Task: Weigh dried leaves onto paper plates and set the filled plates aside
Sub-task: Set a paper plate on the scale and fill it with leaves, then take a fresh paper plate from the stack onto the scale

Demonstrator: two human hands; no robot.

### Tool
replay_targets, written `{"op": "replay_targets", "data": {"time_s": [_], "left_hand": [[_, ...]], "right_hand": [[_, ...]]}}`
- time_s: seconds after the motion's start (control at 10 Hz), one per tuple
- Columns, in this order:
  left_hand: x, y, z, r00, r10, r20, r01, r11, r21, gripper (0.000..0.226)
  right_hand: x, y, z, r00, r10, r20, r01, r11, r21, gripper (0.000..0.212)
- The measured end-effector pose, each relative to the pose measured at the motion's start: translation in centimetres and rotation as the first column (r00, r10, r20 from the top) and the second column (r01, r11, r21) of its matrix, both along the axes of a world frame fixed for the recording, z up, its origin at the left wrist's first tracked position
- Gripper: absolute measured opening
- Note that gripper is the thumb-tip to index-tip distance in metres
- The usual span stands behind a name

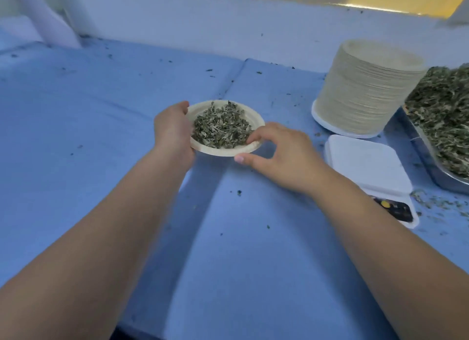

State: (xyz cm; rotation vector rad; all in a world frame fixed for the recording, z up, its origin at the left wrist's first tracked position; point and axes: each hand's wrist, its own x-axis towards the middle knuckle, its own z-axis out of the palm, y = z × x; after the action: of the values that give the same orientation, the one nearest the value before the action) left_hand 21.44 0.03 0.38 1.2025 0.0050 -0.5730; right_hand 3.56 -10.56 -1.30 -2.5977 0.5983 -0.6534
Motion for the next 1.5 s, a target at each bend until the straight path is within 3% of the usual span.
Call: {"op": "replay_targets", "data": {"time_s": [0.2,0.4,0.5,0.7,0.8,0.9,1.2,1.5], "left_hand": [[8.8,4.6,-1.1,0.985,0.111,0.13,-0.136,0.968,0.21,0.022],[15.7,6.8,-2.3,0.974,0.149,0.169,-0.187,0.953,0.237,0.023],[19.1,6.3,-3.0,0.975,0.192,0.115,-0.21,0.963,0.169,0.012],[25.9,4.8,-2.7,0.971,0.236,-0.044,-0.237,0.972,-0.009,0.018],[28.1,5.1,-3.6,0.976,0.187,-0.111,-0.204,0.965,-0.168,0.012],[29.6,6.1,-4.4,0.967,0.176,-0.183,-0.228,0.918,-0.325,0.037],[31.6,6.9,-5.0,0.924,0.14,-0.356,-0.316,0.804,-0.504,0.042],[32.3,7.3,-5.1,0.915,0.076,-0.395,-0.32,0.733,-0.6,0.036]], "right_hand": [[10.5,3.5,-1.6,0.999,0.008,-0.052,-0.003,0.995,0.099,0.044],[19.1,5.2,-2.7,0.995,-0.035,-0.097,0.036,0.999,0.007,0.05],[23.1,4.5,-3.3,0.992,-0.043,-0.115,0.041,0.999,-0.025,0.052],[31.6,2.7,-4.2,0.983,-0.087,-0.164,0.085,0.996,-0.017,0.057],[36.2,2.0,-4.6,0.978,-0.092,-0.19,0.085,0.995,-0.043,0.058],[40.7,1.4,-4.7,0.973,-0.092,-0.21,0.087,0.996,-0.037,0.062],[53.5,-0.6,-4.8,0.962,-0.128,-0.242,0.122,0.992,-0.037,0.073],[61.2,-2.0,-4.1,0.957,-0.159,-0.242,0.16,0.987,-0.019,0.072]]}}
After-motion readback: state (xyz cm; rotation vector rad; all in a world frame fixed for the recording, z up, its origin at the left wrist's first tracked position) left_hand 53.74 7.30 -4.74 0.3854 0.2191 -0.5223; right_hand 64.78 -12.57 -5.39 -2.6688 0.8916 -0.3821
